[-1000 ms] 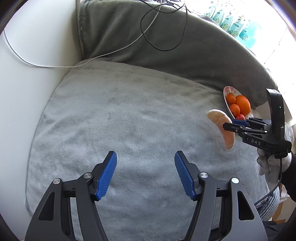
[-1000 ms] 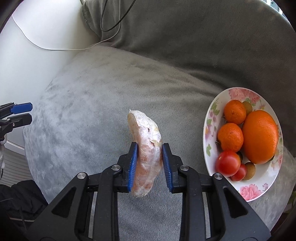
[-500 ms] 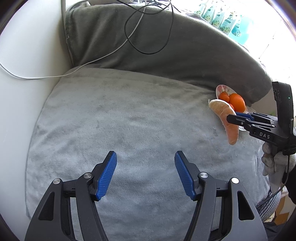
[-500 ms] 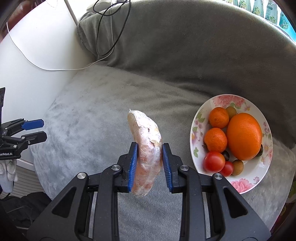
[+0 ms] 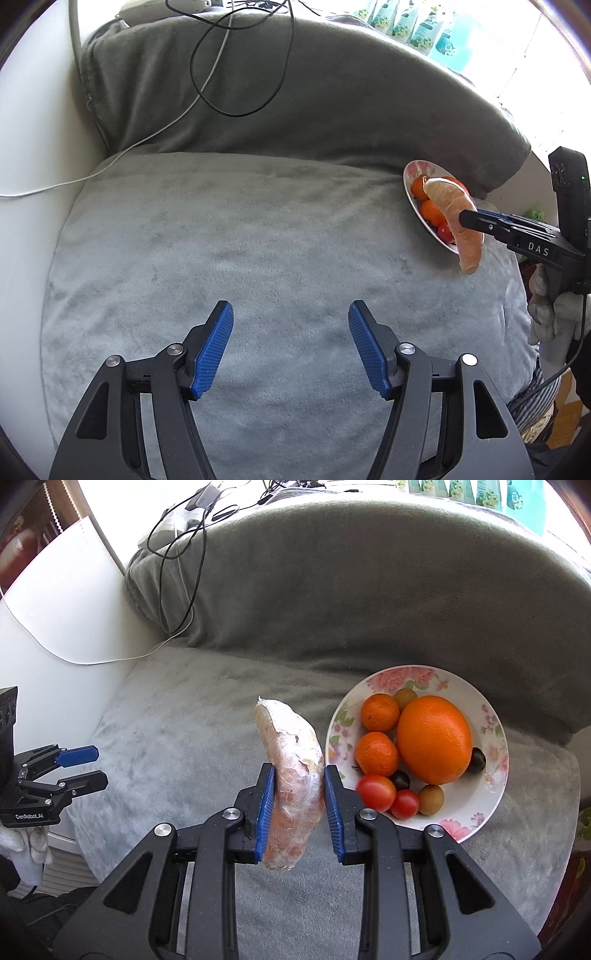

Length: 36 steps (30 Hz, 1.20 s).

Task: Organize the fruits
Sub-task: 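Lift the wrapped sausage with the right gripper and carry it over the bowl, then lower the sausage into the bowl and open the right gripper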

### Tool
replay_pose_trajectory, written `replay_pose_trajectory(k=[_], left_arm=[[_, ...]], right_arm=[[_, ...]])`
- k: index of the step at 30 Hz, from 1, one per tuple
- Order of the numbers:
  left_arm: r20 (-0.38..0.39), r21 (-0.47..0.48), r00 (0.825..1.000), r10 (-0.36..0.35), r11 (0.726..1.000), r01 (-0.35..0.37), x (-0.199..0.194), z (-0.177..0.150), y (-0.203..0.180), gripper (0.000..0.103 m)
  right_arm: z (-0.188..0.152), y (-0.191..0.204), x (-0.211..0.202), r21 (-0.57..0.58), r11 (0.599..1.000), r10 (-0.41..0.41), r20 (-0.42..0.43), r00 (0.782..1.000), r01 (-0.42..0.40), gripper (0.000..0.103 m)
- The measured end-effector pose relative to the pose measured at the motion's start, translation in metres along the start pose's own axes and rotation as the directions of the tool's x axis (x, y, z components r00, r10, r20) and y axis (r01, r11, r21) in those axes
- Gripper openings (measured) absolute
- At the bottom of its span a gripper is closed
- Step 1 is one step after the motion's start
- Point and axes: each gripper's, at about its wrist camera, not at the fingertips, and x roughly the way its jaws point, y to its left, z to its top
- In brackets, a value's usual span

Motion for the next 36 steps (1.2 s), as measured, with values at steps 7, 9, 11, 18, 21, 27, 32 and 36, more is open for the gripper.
replay_pose_trajectory(k=[7, 9, 11, 18, 21, 27, 32, 36], left_arm=[[-0.023, 0.048, 1.000, -0.021, 0.999, 0.022, 0.011, 0.007, -0.020, 0.065], [-0.026, 0.057, 0.999, -0.024, 0.998, 0.025, 0.014, 0.009, -0.024, 0.065], [-0.027, 0.065, 0.999, -0.026, 0.998, 0.028, 0.015, 0.011, -0.029, 0.065], [-0.030, 0.089, 0.999, -0.032, 0.995, 0.034, 0.018, 0.011, -0.041, 0.065], [-0.028, 0.092, 0.999, -0.032, 0.995, 0.034, 0.018, 0.011, -0.043, 0.065], [-0.030, 0.092, 0.999, -0.025, 0.995, 0.027, 0.019, 0.012, -0.044, 0.065], [-0.023, 0.099, 0.999, -0.025, 0.995, 0.027, 0.018, 0.014, -0.049, 0.065], [-0.014, 0.111, 0.999, -0.030, 0.993, 0.031, 0.017, 0.016, -0.054, 0.065]], right_arm=[[-0.003, -0.050, -0.016, 0.122, 0.991, -0.063, 0.034, 0.997, 0.058, 0.027], [-0.003, -0.063, -0.019, 0.149, 0.986, -0.084, 0.042, 0.996, 0.076, 0.027], [-0.002, -0.075, -0.021, 0.170, 0.981, -0.101, 0.047, 0.994, 0.091, 0.027], [0.007, -0.110, -0.023, 0.184, 0.972, -0.155, 0.042, 0.987, 0.145, 0.027], [0.013, -0.119, -0.020, 0.175, 0.971, -0.172, 0.038, 0.984, 0.163, 0.027], [0.027, -0.126, -0.011, 0.130, 0.973, -0.194, 0.023, 0.981, 0.190, 0.027], [0.033, -0.128, -0.002, 0.093, 0.976, -0.200, 0.006, 0.980, 0.198, 0.027], [0.036, -0.129, 0.006, 0.082, 0.978, -0.193, -0.005, 0.981, 0.193, 0.027]])
